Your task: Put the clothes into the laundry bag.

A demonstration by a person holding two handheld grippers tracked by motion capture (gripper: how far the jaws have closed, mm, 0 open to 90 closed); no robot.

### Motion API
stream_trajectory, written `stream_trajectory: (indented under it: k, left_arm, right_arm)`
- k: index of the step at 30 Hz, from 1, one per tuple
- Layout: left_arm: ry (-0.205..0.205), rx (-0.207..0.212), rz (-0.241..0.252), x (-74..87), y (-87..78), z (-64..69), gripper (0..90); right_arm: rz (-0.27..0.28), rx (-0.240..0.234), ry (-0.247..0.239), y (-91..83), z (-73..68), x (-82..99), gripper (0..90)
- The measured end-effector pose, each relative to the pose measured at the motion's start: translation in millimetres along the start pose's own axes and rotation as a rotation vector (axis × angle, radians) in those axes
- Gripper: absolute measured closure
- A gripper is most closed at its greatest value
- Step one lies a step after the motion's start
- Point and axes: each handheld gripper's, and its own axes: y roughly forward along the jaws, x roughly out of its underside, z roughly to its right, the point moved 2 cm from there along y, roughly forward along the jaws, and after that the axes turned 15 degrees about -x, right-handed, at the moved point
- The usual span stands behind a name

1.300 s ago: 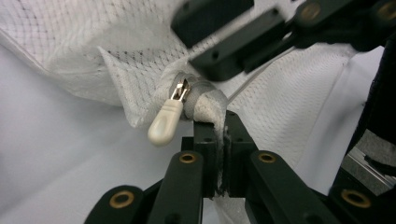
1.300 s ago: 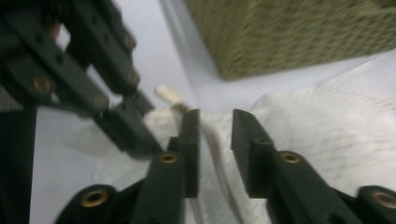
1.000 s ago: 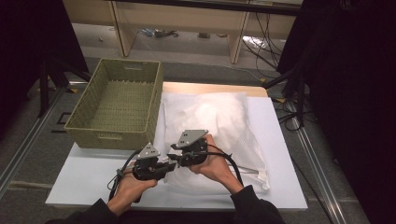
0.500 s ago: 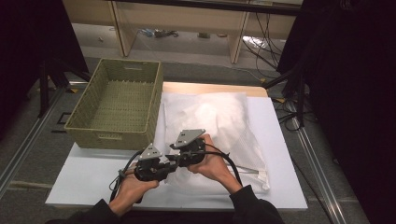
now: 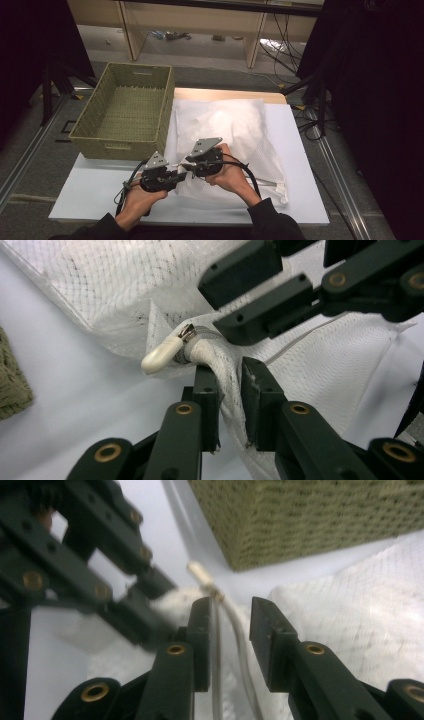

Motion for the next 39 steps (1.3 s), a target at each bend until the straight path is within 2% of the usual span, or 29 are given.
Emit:
stream_trajectory:
  k: [2,3,6,7,8,10,12,14,17,21,22,23,24,25,27,31,32,35,38,39]
  left_arm:
    - [-0.013,-0.006,0.004,0.0,-0.2,0.3,76.9]
    - [-0.023,0.000,-0.002,0.3,-0.2,1.1,77.0]
    - [0.007,-0.008,0.015,-0.5,-0.2,0.8,77.9]
    - [0.008,-0.012,0.016,-0.5,-0.3,1.0,78.2]
    - [-0.006,-0.011,0.017,-0.8,-0.1,2.4,78.5]
    - [-0.005,-0.023,0.026,-0.5,0.2,2.8,78.7]
    - [-0.022,-0.026,0.026,-0.3,0.8,4.0,79.1]
    - [-0.038,-0.022,0.031,-0.7,1.7,5.8,80.3]
    - [-0.024,-0.023,0.027,-0.5,3.9,10.0,81.1]
    - [-0.009,-0.013,0.024,-0.4,5.2,13.4,82.3]
    - [0.005,-0.002,0.021,-1.2,5.4,14.4,82.6]
    - [0.010,-0.004,0.021,-1.4,5.4,14.7,83.0]
    - [0.011,-0.013,0.026,-1.3,5.6,15.0,83.4]
    - [0.012,-0.013,0.025,-1.2,5.9,15.2,83.5]
    - [0.011,-0.013,0.031,-0.9,6.2,16.3,83.8]
    - [0.017,-0.009,0.026,-1.0,5.3,17.4,84.1]
    - [0.020,-0.010,0.030,-1.0,5.4,18.8,84.0]
    - [0.026,0.006,0.029,-0.6,5.5,20.8,84.1]
    - [0.026,0.004,0.026,-0.6,5.4,20.3,84.0]
    - [0.023,0.003,0.027,-0.7,5.4,19.5,83.5]
  right_arm:
    - [-0.008,-0.007,0.011,0.2,0.8,2.8,72.6]
    - [-0.014,-0.009,0.000,0.1,2.0,3.1,72.6]
    - [0.004,0.007,0.008,-0.9,3.1,2.4,72.5]
    - [0.018,0.007,-0.005,-2.0,4.2,1.0,72.4]
    - [0.030,0.003,-0.003,-3.2,4.0,-0.5,71.9]
    - [0.045,0.013,0.011,-4.9,3.3,-3.1,71.2]
    - [0.059,0.010,-0.014,-4.9,4.1,-5.9,70.2]
    - [0.067,0.002,-0.016,-3.5,3.0,-8.2,69.1]
    - [0.068,0.003,-0.028,-1.0,1.8,-10.3,68.0]
    - [0.077,-0.011,-0.011,0.1,0.0,-10.8,65.6]
    - [0.073,-0.007,-0.035,1.0,0.9,-10.7,64.4]
    - [0.070,-0.016,-0.016,1.7,-1.0,-10.2,64.4]
    - [0.061,-0.011,-0.039,2.3,0.3,-10.3,64.2]
    - [0.069,-0.013,-0.016,3.2,-1.6,-10.3,64.0]
    - [0.068,-0.025,-0.041,4.5,-0.8,-10.9,63.8]
    - [0.069,-0.022,-0.026,5.5,-1.2,-10.6,62.3]
    - [0.066,-0.008,-0.042,5.6,1.2,-10.4,62.5]
    - [0.056,0.018,-0.043,5.6,2.7,-9.9,63.3]
    - [0.050,0.020,-0.035,5.0,3.4,-9.3,64.1]
    - [0.050,0.033,-0.018,1.5,4.9,-8.8,65.3]
